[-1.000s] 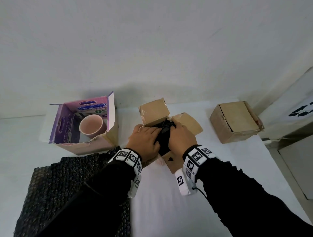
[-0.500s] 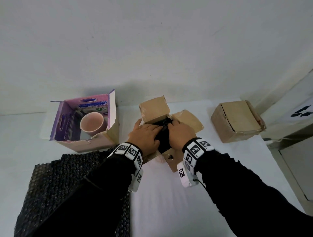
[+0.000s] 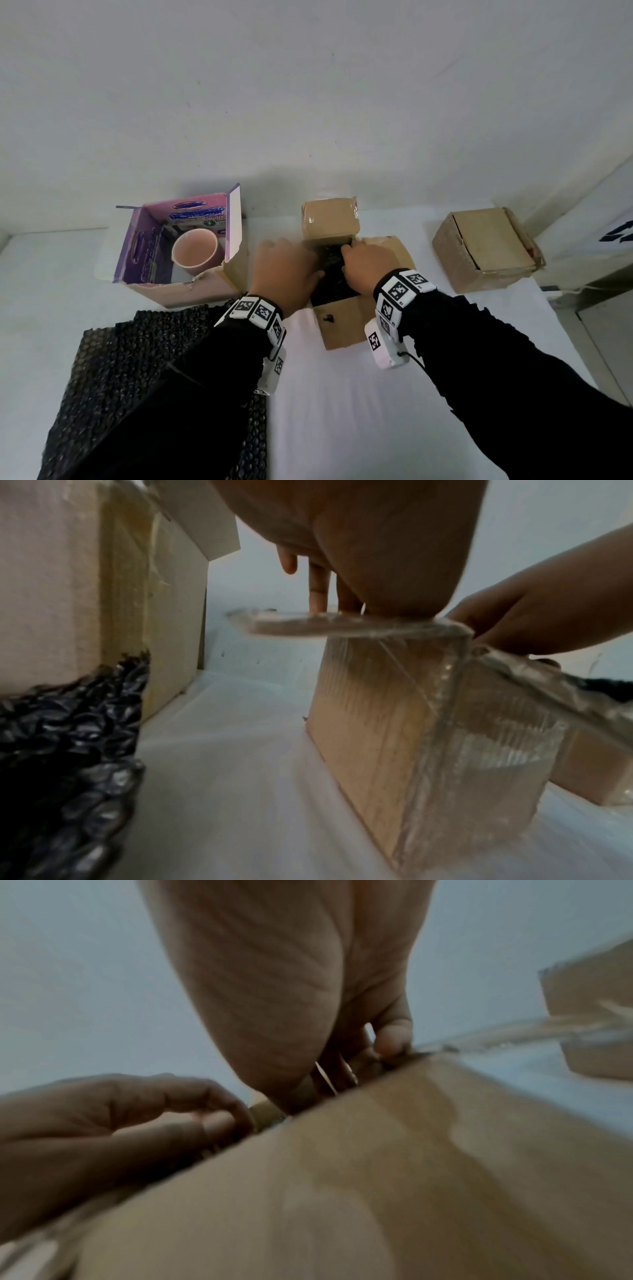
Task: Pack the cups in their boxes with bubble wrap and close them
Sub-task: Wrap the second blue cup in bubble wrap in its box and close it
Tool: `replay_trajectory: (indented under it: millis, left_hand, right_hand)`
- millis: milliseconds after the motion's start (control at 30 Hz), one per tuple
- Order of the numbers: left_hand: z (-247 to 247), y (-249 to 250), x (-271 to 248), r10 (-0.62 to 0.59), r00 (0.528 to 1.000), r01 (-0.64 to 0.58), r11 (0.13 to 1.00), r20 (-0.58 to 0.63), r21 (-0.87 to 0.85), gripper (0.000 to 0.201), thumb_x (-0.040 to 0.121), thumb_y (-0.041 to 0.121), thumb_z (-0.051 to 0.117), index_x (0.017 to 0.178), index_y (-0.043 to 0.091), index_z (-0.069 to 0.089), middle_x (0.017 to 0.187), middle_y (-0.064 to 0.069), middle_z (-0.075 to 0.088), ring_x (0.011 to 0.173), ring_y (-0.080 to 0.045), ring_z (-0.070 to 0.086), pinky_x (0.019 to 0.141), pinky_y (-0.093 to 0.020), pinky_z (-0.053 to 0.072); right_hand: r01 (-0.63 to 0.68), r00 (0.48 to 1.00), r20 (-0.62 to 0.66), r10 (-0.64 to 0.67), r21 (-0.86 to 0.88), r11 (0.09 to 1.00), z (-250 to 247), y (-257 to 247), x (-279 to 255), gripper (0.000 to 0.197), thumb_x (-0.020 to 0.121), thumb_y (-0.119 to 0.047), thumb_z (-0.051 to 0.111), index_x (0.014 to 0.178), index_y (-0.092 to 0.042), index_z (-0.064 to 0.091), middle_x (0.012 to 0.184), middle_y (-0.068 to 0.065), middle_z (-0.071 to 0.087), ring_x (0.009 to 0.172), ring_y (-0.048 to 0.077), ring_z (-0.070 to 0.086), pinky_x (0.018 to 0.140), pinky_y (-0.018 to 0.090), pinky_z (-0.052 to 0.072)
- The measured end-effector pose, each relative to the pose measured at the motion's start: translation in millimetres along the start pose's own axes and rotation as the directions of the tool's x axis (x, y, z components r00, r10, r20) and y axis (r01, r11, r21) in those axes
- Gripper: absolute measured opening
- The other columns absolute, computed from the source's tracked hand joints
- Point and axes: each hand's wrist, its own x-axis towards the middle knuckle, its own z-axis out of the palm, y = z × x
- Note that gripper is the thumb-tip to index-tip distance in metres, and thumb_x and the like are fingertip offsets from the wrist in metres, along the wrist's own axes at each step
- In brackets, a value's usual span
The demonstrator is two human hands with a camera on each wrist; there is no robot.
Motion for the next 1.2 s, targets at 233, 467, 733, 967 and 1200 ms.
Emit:
replay_trajectory:
  millis: [233,467,733,967,1200]
  left_hand:
    - [0.9,-10.2,-28.4,0.296,0.951,-0.303,0.949,-0.084,-0.083,0.059,0.09,0.069,0.028,0.094,0.024,0.065,0.104,0.006,0.061,0.106,-0.025,0.05,0.096,-0.045,0.026]
    - [-9.3,1.8,-16.7,0.264,0.96,-0.267,0.964,0.09,0.019,0.076,0.074,0.085,0.027,0.083,0.025,0.074,0.099,0.007,0.058,0.112,-0.024,0.044,0.105,-0.051,0.019]
    - [-4.1,8.3,-32.5,0.245,0.969,-0.245,0.968,-0.007,0.05,0.039,0.081,0.056,0.044,0.081,0.025,0.068,0.085,0.009,0.062,0.097,-0.022,0.054,0.104,-0.05,0.023]
    - [-14.7,20.0,-24.8,0.142,0.969,-0.178,0.969,0.204,0.17,0.024,0.077,0.053,0.067,0.08,0.03,0.07,0.082,0.013,0.059,0.106,-0.026,0.048,0.106,-0.059,0.017]
    - [-11.4,29.0,-34.1,0.097,0.987,-0.116,0.981,0.125,0.154,0.012,0.077,0.031,0.071,0.075,0.024,0.061,0.072,0.008,0.062,0.102,-0.024,0.055,0.106,-0.053,0.014]
  right_hand:
    - [0.185,0.964,-0.181,-0.194,-0.067,0.98,18.5,12.2,-13.7,0.028,0.089,-0.013,0.048,0.113,-0.011,0.06,0.122,0.01,0.053,0.115,0.029,0.045,0.08,0.039,0.046]
    - [0.145,0.972,-0.173,-0.156,-0.077,0.986,20.2,4.5,-18.6,0.026,0.088,-0.018,0.049,0.112,-0.015,0.058,0.119,0.009,0.051,0.111,0.031,0.048,0.084,0.039,0.042]
    - [0.252,0.941,-0.243,-0.238,0.031,0.967,37.7,15.8,-42.7,0.049,0.084,-0.063,0.033,0.091,-0.021,0.057,0.089,-0.005,0.058,0.084,0.017,0.05,0.08,0.037,0.035]
    - [0.297,0.919,-0.271,-0.287,-0.005,0.955,41.1,20.0,-52.5,0.026,0.076,-0.027,0.068,0.098,-0.019,0.058,0.09,-0.001,0.063,0.086,0.024,0.056,0.077,0.037,0.035]
    - [0.255,0.937,-0.223,-0.269,-0.091,0.963,39.4,15.0,-49.9,0.019,0.087,-0.018,0.058,0.104,-0.017,0.052,0.087,0.0,0.067,0.085,0.026,0.059,0.08,0.037,0.034]
